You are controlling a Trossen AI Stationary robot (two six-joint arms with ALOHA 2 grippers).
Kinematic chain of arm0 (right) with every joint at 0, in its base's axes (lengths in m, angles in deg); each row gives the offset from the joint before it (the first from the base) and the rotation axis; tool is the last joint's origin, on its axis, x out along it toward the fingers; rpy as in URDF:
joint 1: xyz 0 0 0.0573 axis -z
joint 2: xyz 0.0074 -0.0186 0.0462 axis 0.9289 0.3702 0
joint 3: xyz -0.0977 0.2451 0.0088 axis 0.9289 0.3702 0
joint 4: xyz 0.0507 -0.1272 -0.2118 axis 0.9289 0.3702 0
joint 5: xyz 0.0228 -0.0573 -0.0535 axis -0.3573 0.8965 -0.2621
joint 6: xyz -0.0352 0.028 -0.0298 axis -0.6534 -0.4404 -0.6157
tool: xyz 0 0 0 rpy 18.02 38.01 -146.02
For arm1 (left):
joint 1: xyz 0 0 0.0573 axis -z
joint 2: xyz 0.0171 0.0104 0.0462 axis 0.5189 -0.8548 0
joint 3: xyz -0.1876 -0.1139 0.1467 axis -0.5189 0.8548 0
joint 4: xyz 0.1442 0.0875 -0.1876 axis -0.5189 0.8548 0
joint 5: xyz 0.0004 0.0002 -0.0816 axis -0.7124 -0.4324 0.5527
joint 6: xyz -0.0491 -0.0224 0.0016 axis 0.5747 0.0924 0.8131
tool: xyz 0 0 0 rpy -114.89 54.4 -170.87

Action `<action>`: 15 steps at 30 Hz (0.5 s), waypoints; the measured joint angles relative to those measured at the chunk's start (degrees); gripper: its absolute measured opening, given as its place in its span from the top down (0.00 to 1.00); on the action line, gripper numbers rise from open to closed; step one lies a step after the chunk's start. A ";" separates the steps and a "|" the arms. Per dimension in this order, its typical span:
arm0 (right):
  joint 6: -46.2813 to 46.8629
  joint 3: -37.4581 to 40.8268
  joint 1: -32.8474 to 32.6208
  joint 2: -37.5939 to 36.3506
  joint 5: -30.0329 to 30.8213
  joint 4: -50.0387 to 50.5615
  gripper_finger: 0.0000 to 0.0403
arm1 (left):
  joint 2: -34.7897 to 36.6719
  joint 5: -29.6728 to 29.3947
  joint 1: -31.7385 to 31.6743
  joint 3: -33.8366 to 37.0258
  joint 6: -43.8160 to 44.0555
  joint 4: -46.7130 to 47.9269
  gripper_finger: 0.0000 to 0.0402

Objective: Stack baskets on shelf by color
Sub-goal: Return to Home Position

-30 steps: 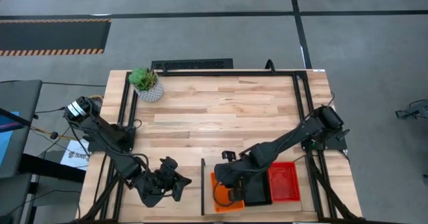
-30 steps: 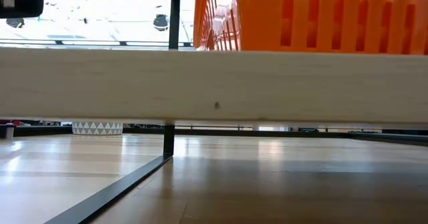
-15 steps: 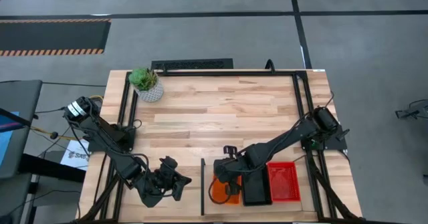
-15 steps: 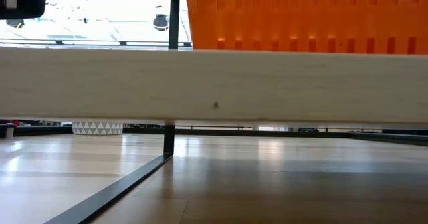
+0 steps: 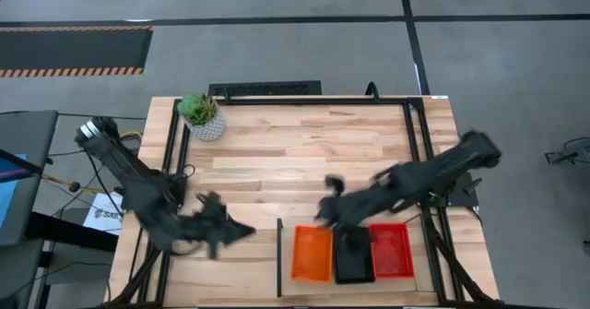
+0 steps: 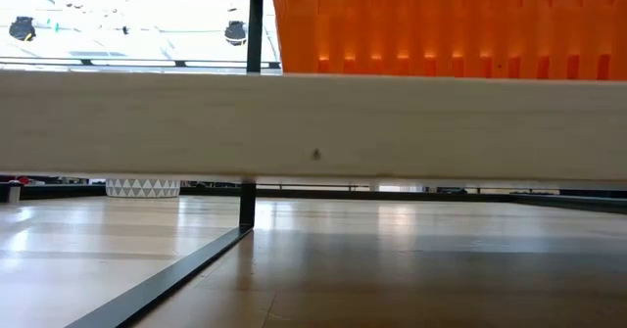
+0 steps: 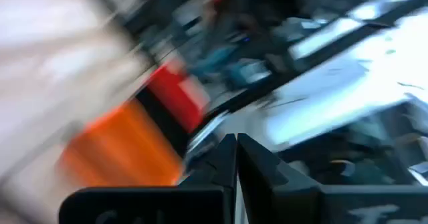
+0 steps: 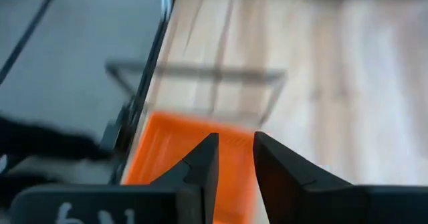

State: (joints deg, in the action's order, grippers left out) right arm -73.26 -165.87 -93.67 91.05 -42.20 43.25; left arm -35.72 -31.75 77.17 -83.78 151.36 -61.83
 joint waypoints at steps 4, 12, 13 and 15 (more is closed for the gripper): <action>-7.20 -0.17 0.08 -11.01 6.88 0.28 0.71 | 9.41 1.15 0.07 -0.08 -18.11 -7.43 1.00; -12.79 1.27 1.44 -29.77 9.00 4.64 0.71 | 23.79 7.33 -0.19 0.01 -47.13 -4.55 1.00; -13.16 2.47 1.90 -32.07 8.97 4.15 0.71 | 25.38 12.32 -0.56 0.56 -51.17 -4.63 1.00; -12.98 5.65 3.18 -36.54 8.97 1.33 0.71 | 28.66 21.60 -2.03 1.99 -54.94 -7.51 1.00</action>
State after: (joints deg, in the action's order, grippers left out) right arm -86.24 -160.22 -90.49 54.51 -33.23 44.57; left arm -7.05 -10.15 75.14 -81.79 96.42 -69.34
